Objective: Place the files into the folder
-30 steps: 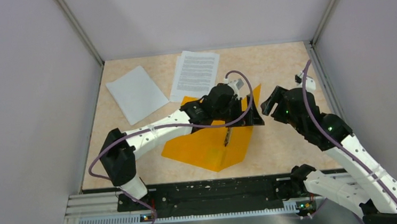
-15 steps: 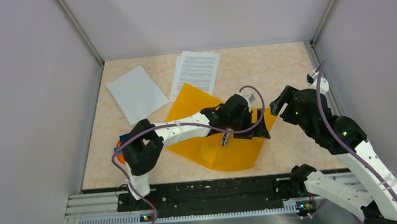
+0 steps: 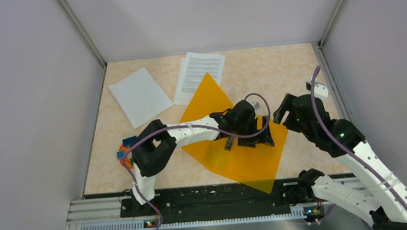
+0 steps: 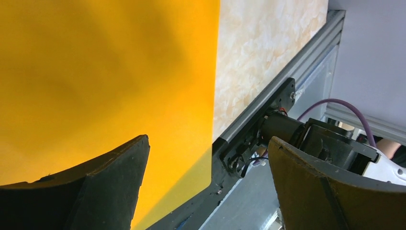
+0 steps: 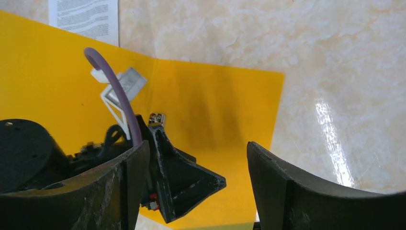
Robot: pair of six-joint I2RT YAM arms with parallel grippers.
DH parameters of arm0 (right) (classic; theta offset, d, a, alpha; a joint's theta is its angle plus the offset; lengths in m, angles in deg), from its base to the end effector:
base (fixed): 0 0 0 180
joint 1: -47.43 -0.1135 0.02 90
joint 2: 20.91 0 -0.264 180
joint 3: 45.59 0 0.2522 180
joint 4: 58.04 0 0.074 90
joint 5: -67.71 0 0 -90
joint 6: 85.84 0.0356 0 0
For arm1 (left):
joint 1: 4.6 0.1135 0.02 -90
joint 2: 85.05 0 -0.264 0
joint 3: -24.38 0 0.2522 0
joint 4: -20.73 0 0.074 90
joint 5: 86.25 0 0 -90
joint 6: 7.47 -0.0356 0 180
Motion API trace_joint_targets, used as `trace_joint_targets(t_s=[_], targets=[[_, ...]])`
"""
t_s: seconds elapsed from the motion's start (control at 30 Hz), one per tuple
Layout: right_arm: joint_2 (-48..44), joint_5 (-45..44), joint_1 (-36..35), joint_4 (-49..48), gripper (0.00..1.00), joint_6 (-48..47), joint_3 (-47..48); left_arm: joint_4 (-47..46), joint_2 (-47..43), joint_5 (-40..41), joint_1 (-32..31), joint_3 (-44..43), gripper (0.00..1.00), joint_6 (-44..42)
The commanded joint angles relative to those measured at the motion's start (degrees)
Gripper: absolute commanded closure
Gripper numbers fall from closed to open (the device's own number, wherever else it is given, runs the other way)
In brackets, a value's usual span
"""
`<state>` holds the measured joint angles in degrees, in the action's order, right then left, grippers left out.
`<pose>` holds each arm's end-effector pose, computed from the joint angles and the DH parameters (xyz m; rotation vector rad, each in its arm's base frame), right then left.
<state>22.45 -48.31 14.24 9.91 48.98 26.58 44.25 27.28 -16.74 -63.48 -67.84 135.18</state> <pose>0.1184 0.0588 0.3494 0.4576 2.1373 0.2601 0.2141 -0.3787 0.1969 0.3556 2.6858 -1.2311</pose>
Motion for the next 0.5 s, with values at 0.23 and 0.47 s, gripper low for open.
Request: trace_joint_targets(t_s=[0.23,0.47], targets=[[-0.47,7.37,0.21,-10.13,0.27,4.77,-12.42,14.03,-10.03,10.76,8.60,-4.33,0.02,-9.92],[13.61,4.04,-7.74,-20.42,0.27,8.78,-15.07,20.31,-13.65,13.67,14.76,-6.54,0.02,-14.12]])
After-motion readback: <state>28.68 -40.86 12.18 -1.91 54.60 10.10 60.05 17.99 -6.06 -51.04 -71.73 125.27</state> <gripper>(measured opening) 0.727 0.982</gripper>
